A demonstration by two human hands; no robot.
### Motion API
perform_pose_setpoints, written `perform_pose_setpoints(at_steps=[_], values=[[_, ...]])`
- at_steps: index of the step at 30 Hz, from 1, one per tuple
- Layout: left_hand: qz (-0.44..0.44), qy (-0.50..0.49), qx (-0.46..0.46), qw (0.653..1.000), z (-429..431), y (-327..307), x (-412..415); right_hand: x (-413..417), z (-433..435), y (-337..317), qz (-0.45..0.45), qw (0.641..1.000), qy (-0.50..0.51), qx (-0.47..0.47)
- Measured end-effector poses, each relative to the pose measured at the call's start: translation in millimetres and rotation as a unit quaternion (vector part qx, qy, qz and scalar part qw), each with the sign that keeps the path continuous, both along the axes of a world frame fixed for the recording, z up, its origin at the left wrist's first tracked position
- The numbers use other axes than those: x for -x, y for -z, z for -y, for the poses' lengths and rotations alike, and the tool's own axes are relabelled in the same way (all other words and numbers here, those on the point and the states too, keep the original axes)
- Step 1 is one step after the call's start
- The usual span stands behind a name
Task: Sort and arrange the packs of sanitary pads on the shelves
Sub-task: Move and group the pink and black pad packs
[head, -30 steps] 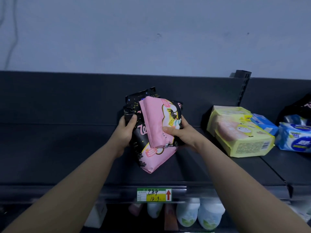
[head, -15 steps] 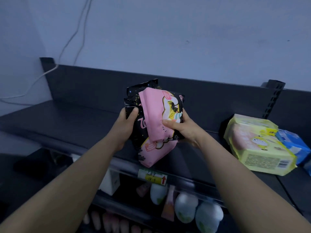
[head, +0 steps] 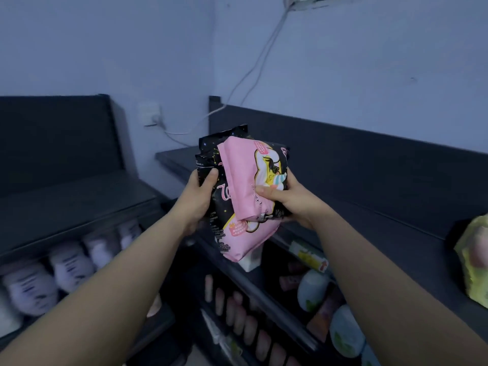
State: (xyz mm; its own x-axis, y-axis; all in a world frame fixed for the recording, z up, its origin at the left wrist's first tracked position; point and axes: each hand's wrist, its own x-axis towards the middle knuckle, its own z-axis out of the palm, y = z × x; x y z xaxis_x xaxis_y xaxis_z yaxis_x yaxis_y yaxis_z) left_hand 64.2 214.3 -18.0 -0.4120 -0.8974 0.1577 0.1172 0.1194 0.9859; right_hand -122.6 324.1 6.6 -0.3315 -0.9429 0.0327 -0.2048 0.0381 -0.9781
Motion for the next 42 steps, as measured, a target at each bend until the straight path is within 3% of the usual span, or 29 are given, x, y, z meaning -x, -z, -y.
perform_pose_setpoints(at_steps=[11,26,42], values=[[-0.013,-0.200,-0.006,0.980,-1,-8,-221,-200,81,-10,0.002,0.983,-0.186,0.004],[0.017,-0.401,-0.009,0.916,-64,1,-556,-538,112,-2,0.044,0.905,-0.422,0.022],[-0.031,-0.581,-0.076,0.810,-113,35,-749,-778,133,28,0.021,0.820,-0.571,-0.016]])
